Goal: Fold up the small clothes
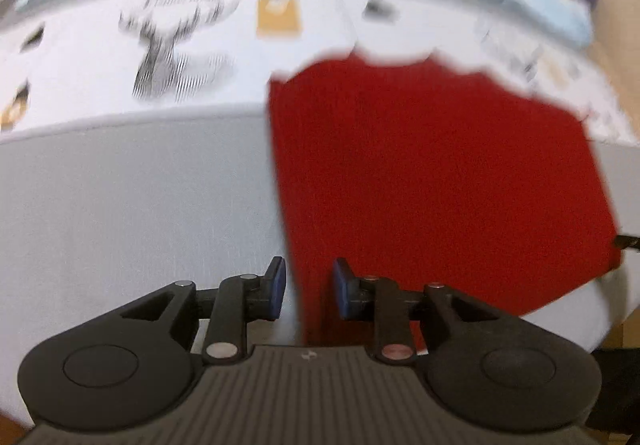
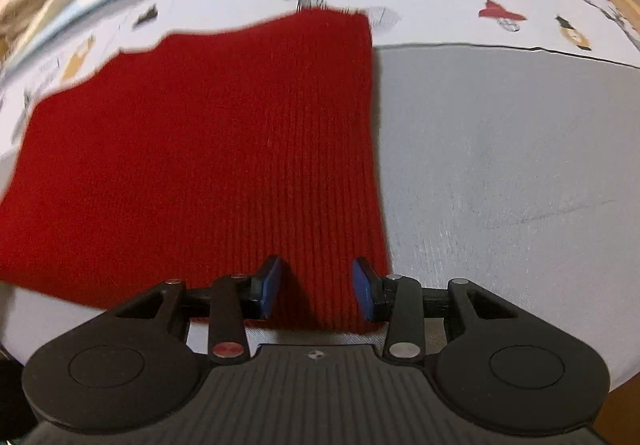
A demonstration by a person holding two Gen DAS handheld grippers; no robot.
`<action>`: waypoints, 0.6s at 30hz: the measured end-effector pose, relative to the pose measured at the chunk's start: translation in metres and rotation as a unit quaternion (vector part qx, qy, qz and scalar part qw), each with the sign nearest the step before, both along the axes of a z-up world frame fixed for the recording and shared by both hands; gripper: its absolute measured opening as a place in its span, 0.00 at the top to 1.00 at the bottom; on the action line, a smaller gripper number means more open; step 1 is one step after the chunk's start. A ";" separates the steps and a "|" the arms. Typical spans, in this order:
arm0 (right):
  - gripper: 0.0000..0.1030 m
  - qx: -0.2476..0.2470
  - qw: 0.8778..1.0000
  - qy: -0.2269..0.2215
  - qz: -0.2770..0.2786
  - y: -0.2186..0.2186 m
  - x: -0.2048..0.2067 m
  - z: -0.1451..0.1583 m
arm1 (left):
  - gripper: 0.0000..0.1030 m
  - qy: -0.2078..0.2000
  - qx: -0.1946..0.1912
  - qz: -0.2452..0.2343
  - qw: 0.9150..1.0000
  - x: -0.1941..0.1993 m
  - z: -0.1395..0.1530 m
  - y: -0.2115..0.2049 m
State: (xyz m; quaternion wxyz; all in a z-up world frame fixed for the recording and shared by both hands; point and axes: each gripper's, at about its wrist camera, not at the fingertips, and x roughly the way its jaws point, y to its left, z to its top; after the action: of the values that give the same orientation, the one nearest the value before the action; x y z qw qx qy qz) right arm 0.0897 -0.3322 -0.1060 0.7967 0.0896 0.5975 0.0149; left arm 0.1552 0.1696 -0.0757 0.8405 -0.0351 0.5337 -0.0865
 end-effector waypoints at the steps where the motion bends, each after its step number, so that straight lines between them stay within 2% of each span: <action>1: 0.60 0.004 1.000 -0.007 -0.001 -0.001 -0.001 0.004 | 0.73 -0.007 -0.020 -0.015 1.000 -0.002 0.005 -0.003; 2: 0.60 0.002 1.000 -0.007 0.001 -0.002 -0.003 0.004 | 0.73 -0.005 -0.044 -0.036 0.998 -0.002 0.005 -0.007; 4: 0.60 -0.021 1.000 0.018 0.012 -0.002 -0.004 -0.006 | 0.73 0.019 -0.052 -0.074 0.996 -0.006 -0.003 -0.019; 5: 0.60 -0.036 0.999 0.033 0.017 0.000 0.000 -0.015 | 0.73 0.038 -0.032 -0.093 0.994 -0.007 -0.013 -0.028; 7: 0.58 -0.058 0.997 0.047 0.028 0.005 -0.002 -0.021 | 0.73 0.071 0.036 -0.112 0.990 -0.010 -0.034 -0.040; 8: 0.57 -0.055 0.997 0.043 0.024 0.005 -0.002 -0.019 | 0.73 0.080 0.051 -0.114 0.989 -0.008 -0.040 -0.040; 9: 0.57 -0.048 0.998 0.034 0.017 0.005 -0.002 -0.015 | 0.73 0.080 0.045 -0.110 0.990 -0.008 -0.039 -0.038; 11: 0.57 -0.042 0.999 0.017 0.008 0.005 -0.004 -0.006 | 0.73 0.069 0.008 -0.084 0.994 -0.006 -0.030 -0.026; 13: 0.57 -0.051 0.998 0.022 0.015 0.006 -0.006 -0.009 | 0.73 0.065 -0.009 -0.068 0.996 -0.002 -0.026 -0.015; 15: 0.55 -0.074 0.995 0.053 0.037 0.010 -0.008 -0.023 | 0.74 0.089 0.012 -0.067 0.994 -0.002 -0.037 -0.016; 16: 0.53 -0.084 0.994 0.060 0.044 0.012 -0.008 -0.026 | 0.74 0.089 0.021 -0.075 0.993 -0.004 -0.036 -0.016; 18: 0.50 -0.096 0.994 0.046 0.032 0.013 -0.007 -0.015 | 0.74 0.065 0.009 -0.065 0.996 -0.006 -0.019 -0.010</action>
State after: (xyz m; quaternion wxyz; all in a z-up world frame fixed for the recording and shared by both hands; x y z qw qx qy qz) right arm 0.0825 -0.3190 -0.1213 0.7721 -0.0058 0.6351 -0.0212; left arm 0.1491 0.1594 -0.0949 0.7971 0.0023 0.5888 -0.1336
